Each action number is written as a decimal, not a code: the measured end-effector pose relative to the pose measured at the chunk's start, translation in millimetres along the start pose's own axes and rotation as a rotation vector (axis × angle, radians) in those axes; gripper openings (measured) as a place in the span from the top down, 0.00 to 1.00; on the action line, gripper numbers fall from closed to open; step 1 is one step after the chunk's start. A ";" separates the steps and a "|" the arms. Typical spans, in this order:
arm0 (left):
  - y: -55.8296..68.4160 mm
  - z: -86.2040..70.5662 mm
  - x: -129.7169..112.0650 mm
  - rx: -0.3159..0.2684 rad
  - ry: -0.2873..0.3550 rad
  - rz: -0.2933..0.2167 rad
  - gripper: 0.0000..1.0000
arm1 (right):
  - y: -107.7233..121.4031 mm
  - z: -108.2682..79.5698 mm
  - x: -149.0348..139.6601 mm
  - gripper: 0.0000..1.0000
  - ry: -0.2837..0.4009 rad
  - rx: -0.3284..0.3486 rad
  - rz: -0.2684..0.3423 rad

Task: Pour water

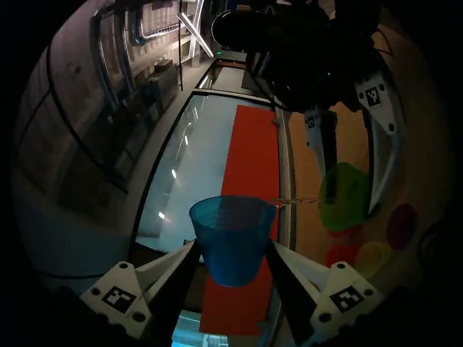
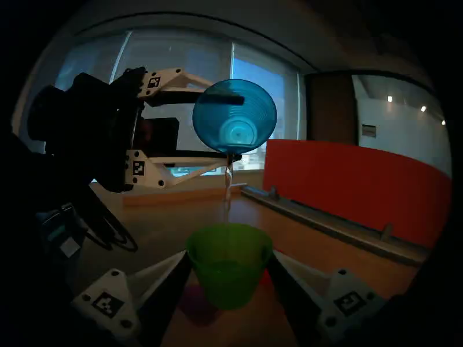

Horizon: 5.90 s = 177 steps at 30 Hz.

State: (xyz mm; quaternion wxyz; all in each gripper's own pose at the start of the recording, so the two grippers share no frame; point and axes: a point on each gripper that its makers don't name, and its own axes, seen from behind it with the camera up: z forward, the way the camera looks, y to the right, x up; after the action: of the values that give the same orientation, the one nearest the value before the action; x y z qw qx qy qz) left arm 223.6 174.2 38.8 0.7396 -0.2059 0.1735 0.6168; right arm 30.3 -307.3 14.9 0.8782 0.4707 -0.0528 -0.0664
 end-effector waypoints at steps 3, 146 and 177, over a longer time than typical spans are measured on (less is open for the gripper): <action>0.2 0.1 0.6 0.001 0.002 0.003 0.22 | 0.1 -0.6 0.5 0.10 0.000 0.000 0.000; 20.6 -2.7 -16.0 -0.166 0.098 -1.331 0.22 | 26.8 -46.5 5.6 0.10 0.014 -0.099 -0.006; 110.3 -52.7 -54.0 -0.273 -0.092 -1.293 0.22 | 44.2 -96.3 -45.6 0.10 -0.132 -0.153 0.018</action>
State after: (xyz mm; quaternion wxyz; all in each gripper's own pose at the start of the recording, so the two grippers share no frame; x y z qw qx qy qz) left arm 105.3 118.6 11.3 0.9347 -0.3340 -0.0968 0.0731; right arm 3.3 -196.5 -2.8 0.9068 0.3963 -0.1097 -0.0931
